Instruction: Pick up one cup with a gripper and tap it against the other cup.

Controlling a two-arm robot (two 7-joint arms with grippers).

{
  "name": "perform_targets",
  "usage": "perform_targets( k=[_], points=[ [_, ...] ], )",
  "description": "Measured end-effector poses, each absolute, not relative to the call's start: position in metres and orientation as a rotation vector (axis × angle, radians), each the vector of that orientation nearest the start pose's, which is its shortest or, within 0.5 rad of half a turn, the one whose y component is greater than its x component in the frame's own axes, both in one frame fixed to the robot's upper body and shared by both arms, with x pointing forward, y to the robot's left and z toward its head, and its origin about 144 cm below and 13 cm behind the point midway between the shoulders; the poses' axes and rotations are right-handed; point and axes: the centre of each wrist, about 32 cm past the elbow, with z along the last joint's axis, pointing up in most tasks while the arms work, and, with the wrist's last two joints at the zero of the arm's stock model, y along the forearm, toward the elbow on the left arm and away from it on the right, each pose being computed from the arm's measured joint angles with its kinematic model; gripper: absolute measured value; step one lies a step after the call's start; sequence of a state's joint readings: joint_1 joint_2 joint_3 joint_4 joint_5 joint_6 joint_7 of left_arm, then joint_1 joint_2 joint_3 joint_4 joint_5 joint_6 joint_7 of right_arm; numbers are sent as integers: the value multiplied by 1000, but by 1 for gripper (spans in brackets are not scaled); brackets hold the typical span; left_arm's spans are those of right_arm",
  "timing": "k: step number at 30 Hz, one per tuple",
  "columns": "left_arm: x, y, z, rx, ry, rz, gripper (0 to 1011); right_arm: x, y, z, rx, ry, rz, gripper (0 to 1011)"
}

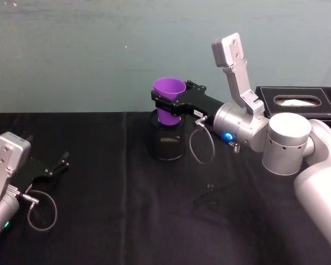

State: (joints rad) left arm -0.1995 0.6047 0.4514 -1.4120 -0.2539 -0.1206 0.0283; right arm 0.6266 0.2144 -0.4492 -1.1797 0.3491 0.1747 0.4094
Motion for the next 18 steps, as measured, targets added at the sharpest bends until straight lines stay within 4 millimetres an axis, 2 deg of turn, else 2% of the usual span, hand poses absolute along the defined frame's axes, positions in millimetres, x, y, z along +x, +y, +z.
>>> perform_targets(
  k=[11, 18],
  points=[
    [489, 310, 1140, 304, -285, 1248, 1000, 606, -188, 1245, -91, -21, -848, 747],
    [489, 310, 1140, 305, -285, 1248, 1000, 587, -190, 1249, -74, -41, -825, 747]
  ],
)
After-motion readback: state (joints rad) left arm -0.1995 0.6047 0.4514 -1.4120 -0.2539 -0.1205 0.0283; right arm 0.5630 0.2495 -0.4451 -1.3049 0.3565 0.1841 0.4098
